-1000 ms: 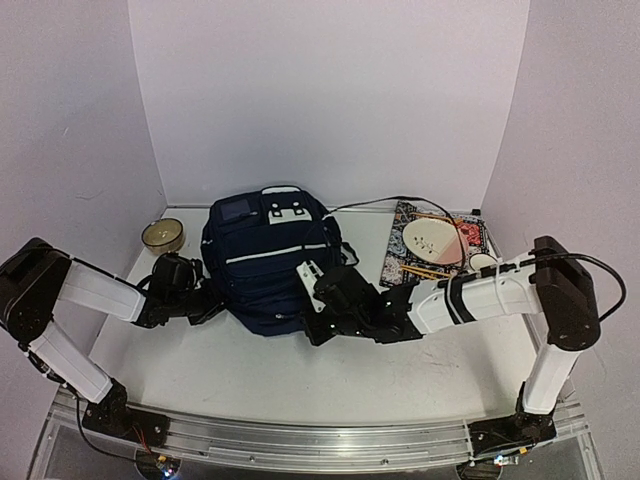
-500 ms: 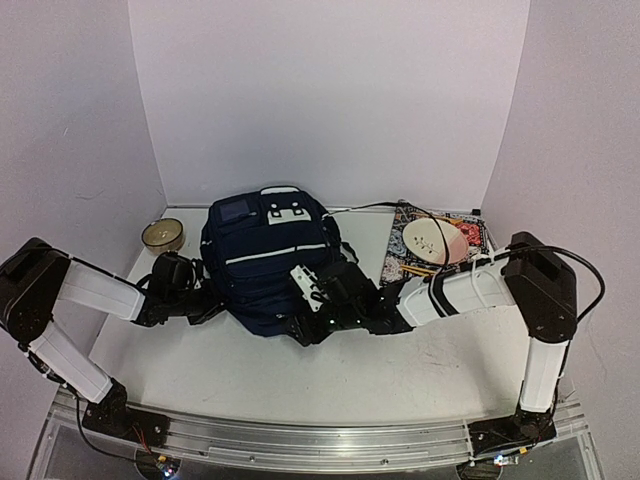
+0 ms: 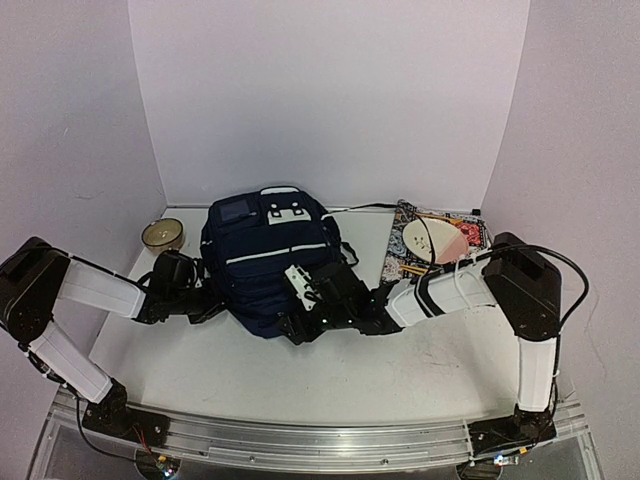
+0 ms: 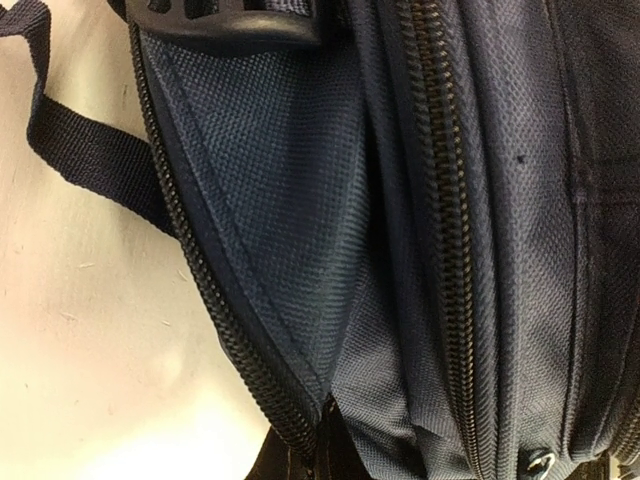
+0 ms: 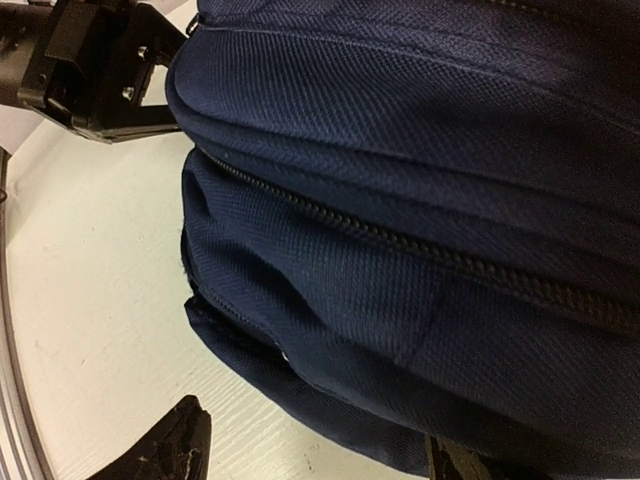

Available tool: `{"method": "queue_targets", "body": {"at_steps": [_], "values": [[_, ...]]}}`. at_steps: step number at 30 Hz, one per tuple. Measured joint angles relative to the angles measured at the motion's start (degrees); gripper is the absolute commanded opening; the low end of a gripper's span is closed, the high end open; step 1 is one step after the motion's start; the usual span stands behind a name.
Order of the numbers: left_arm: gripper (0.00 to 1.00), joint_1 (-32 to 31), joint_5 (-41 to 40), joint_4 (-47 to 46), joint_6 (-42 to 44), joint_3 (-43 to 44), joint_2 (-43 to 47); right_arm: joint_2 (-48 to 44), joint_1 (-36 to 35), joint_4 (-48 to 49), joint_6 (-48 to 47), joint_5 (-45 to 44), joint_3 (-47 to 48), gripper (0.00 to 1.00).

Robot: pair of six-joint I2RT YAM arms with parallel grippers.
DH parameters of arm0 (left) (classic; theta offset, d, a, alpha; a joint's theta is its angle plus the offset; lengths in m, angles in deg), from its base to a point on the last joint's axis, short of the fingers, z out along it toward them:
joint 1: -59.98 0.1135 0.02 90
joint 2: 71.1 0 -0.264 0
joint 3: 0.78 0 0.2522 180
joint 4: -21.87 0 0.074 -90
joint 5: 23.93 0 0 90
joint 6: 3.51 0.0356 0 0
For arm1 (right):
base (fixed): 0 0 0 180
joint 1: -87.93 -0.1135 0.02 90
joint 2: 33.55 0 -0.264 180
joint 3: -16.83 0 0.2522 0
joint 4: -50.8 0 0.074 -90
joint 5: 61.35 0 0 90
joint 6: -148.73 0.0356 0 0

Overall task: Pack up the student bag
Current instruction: Pick up the largest pocket of the bag from the student bag, then zip the largest pocket of the bag.

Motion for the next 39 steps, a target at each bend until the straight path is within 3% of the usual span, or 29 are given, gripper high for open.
{"method": "queue_targets", "body": {"at_steps": [8,15,22,26,33,37,39], "values": [[0.00,-1.4,-0.4,0.3,0.0,0.7,-0.7,0.5,0.5,2.9,-1.2,3.7,0.8,0.66],[0.00,-1.8,-1.2,0.6,0.0,1.0,-1.0,0.6,1.4,3.4,-1.6,8.4,0.9,0.44],[0.00,-1.8,-1.6,0.7,0.0,1.0,-1.0,0.6,1.6,4.2,-1.6,8.4,-0.1,0.16],[0.00,-1.9,-2.0,0.8,0.0,1.0,-1.0,0.4,1.8,5.1,-1.5,9.5,-1.6,0.07],[0.00,-2.5,-2.2,0.6,0.0,1.0,-1.1,-3.8,0.1,6.3,-1.3,17.8,-5.0,0.09],[0.00,-2.5,-2.2,0.7,0.0,1.0,-1.1,-5.4,-1.2,7.5,-0.9,19.4,-6.0,0.33],[0.00,-2.5,-2.2,0.7,0.0,1.0,-1.1,-6.1,-1.5,7.8,-1.0,17.3,-7.1,0.39]]}}
